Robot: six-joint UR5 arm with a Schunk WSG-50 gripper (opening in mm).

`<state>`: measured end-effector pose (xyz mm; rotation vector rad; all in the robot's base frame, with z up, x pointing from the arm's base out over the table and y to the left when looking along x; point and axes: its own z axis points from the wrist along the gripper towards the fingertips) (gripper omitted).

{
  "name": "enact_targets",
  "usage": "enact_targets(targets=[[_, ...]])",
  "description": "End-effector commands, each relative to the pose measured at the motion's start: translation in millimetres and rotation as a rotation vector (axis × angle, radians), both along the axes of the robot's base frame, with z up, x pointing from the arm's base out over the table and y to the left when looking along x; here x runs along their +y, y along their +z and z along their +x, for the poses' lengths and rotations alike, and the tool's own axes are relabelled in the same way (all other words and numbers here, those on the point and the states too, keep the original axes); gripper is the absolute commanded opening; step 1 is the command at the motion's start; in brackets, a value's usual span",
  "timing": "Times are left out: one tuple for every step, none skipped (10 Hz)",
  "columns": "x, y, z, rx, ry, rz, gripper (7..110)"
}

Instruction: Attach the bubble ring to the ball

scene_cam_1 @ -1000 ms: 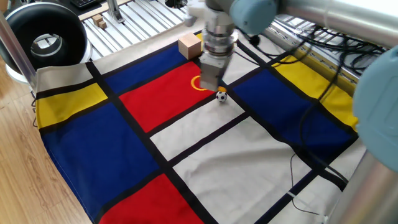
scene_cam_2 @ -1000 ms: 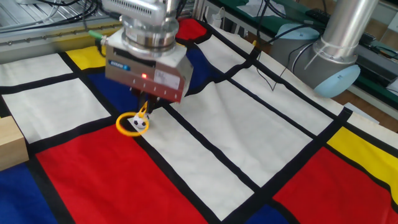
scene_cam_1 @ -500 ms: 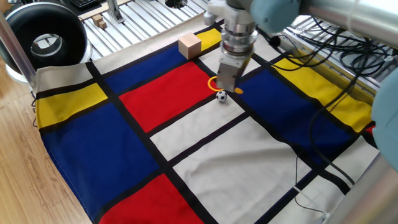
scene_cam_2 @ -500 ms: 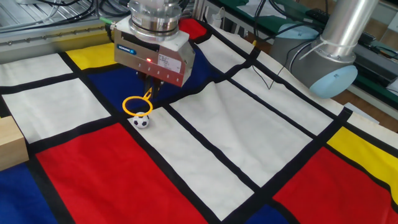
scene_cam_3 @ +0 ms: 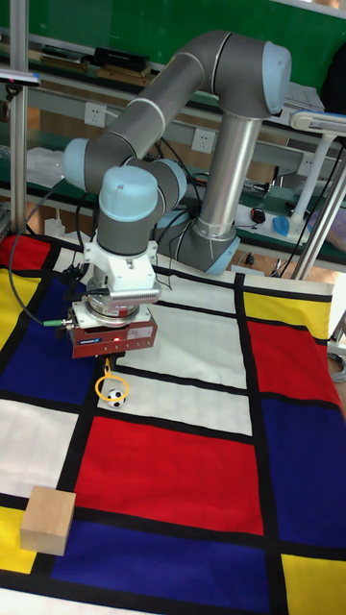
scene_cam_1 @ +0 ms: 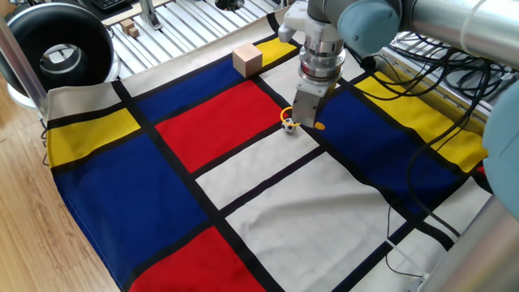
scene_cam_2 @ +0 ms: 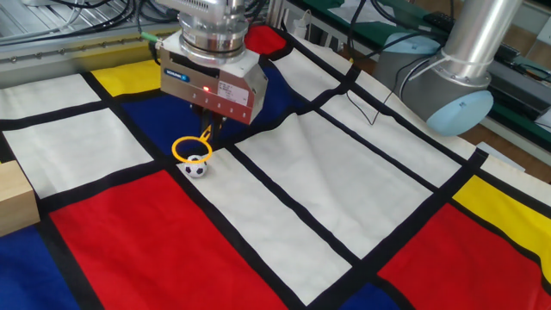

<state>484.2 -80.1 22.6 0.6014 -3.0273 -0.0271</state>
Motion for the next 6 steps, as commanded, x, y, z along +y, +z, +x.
enact_targets(targets=[[11.5, -5.5, 4.8, -0.007, -0.027, 0.02, 7], [12.9, -6.9, 5.1, -0.004, -0.03, 0.017, 7], [11.7, -7.4, 4.9, -0.003, -0.028, 0.009, 7], [10.4, -8.2, 4.7, -0.003, -0.025, 0.008, 7], [10.4, -9.3, 5.2, -0.001, -0.024, 0.006, 7], [8.7, -9.4, 1.8, 0.012, -0.022, -0.003, 7]])
